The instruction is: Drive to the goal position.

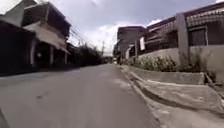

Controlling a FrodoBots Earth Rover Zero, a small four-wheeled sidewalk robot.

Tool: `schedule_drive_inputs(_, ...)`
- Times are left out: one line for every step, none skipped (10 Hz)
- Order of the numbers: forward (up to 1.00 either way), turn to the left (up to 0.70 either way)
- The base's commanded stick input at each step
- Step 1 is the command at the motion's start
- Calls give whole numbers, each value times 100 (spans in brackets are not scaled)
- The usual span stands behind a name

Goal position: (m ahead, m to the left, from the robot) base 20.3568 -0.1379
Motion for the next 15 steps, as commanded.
schedule_drive_inputs(70, 1)
schedule_drive_inputs(70, 1)
schedule_drive_inputs(70, 1)
schedule_drive_inputs(70, 1)
schedule_drive_inputs(70, 1)
schedule_drive_inputs(70, 1)
schedule_drive_inputs(70, 1)
schedule_drive_inputs(70, 1)
schedule_drive_inputs(70, 1)
schedule_drive_inputs(70, 1)
schedule_drive_inputs(70, 3)
schedule_drive_inputs(70, 4)
schedule_drive_inputs(70, 5)
schedule_drive_inputs(70, 6)
schedule_drive_inputs(70, 8)
